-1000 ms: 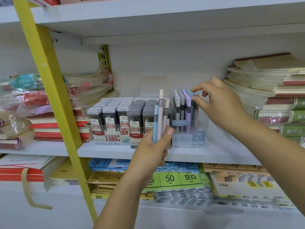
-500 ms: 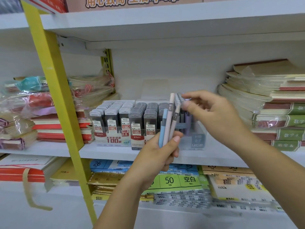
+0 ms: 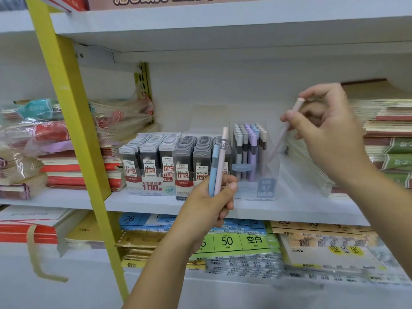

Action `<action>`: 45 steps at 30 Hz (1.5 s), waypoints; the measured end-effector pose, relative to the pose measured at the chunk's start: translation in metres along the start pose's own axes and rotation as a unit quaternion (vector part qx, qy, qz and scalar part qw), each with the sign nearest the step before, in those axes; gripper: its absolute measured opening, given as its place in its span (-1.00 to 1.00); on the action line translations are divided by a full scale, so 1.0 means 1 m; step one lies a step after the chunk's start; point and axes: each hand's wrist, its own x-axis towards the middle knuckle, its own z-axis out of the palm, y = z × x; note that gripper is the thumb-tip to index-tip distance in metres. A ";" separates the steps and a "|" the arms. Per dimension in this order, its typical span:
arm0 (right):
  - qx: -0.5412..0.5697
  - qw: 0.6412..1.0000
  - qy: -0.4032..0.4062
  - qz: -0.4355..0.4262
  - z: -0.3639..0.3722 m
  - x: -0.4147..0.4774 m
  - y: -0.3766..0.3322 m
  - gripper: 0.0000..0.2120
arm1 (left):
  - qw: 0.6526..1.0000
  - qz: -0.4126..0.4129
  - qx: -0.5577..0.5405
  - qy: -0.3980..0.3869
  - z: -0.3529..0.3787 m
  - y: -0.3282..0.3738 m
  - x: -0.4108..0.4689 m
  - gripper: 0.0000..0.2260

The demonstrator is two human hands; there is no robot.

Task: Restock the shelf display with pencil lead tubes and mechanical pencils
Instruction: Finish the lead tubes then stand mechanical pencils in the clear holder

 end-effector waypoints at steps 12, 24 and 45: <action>-0.092 0.993 -0.069 0.019 0.014 -0.013 0.021 -0.73 | 1.000 -0.008 -0.008 0.011 0.000 -0.001 0.002 -0.93; -0.177 0.977 -0.109 0.040 0.020 -0.007 0.029 -0.79 | 1.000 -0.009 0.000 0.006 0.001 -0.002 0.002 -0.92; 0.158 0.962 -0.145 0.171 0.044 -0.025 -0.022 -0.70 | 0.997 0.010 0.068 -0.036 0.008 0.005 -0.006 -0.91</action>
